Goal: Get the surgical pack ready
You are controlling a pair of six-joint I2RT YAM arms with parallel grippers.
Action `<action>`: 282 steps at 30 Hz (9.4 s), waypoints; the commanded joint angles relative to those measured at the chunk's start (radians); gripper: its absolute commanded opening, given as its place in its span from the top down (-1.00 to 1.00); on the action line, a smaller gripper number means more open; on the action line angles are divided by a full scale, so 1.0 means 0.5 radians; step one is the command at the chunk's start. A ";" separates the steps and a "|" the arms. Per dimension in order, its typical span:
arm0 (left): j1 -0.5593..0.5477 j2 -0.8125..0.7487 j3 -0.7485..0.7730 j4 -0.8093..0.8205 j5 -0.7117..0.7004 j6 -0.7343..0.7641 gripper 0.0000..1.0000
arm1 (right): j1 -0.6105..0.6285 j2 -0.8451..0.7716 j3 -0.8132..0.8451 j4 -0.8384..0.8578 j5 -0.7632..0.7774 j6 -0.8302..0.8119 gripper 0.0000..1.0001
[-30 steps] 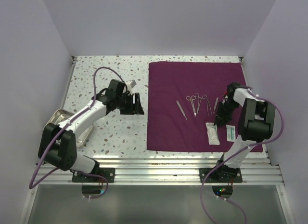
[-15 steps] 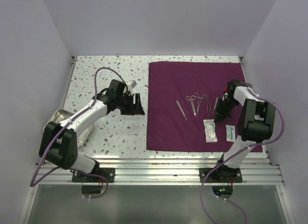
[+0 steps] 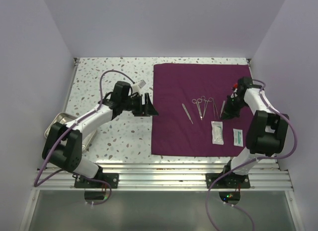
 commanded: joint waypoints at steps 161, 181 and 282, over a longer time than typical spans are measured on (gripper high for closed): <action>1.596 -0.199 0.486 -1.537 -1.279 0.690 1.00 | 1.876 -0.602 0.196 -0.217 -0.165 -0.077 -0.61; 1.673 0.016 0.560 -1.402 -0.935 0.745 1.00 | 1.876 -0.559 0.137 -0.159 -0.245 -0.061 -0.61; 0.114 0.522 0.507 -0.660 -0.880 0.261 -0.17 | -0.385 0.181 -0.341 0.041 0.323 -1.261 -0.50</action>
